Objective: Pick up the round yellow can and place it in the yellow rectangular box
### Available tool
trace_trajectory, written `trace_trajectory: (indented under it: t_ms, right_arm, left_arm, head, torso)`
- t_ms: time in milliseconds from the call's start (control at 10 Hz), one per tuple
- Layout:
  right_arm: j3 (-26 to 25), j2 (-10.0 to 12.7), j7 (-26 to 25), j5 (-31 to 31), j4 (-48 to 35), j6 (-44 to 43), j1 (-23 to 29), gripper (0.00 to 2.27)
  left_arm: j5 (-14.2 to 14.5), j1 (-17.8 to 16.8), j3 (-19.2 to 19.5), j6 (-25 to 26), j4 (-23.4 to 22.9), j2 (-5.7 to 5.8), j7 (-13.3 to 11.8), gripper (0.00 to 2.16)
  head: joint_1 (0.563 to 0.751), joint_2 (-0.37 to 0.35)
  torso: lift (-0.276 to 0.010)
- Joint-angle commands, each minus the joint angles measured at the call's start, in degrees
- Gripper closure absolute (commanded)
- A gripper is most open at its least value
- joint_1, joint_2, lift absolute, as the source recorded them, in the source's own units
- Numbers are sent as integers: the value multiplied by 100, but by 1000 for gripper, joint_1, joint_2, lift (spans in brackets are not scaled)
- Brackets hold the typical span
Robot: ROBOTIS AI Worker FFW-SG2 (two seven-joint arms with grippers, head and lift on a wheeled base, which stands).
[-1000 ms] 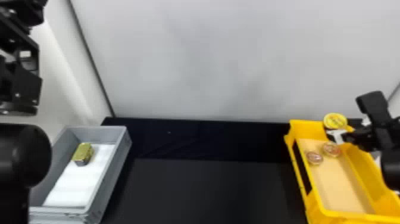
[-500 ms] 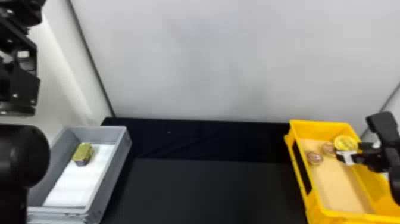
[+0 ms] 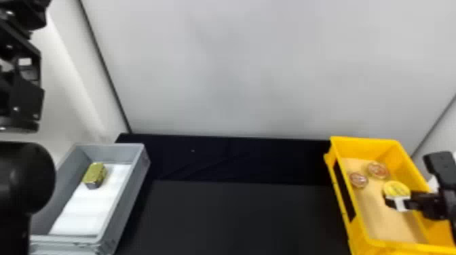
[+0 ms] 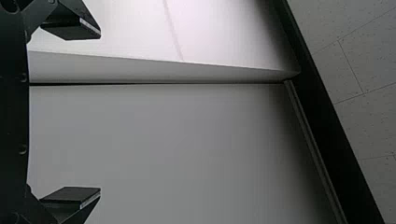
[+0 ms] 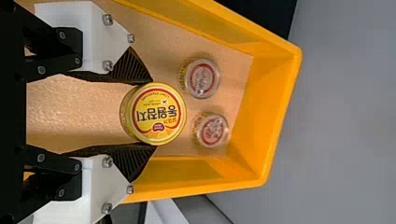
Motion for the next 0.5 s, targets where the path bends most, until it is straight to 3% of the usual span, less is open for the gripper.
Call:
trace_trajectory:
  t_ms: [0,400]
  right_arm:
    - [-16,-84,-158,-402,419,96,-6,638]
    - [11,-111,-290,-754,788,184,3,638]
  left_arm:
    - [1,-8,-7,3,0,0,0,98]
    - [1,1,-16,3,0,0,0,98]
  head:
    - [663,54]
    - [663,54]
  torso:
    - [-2]
    - [-2]
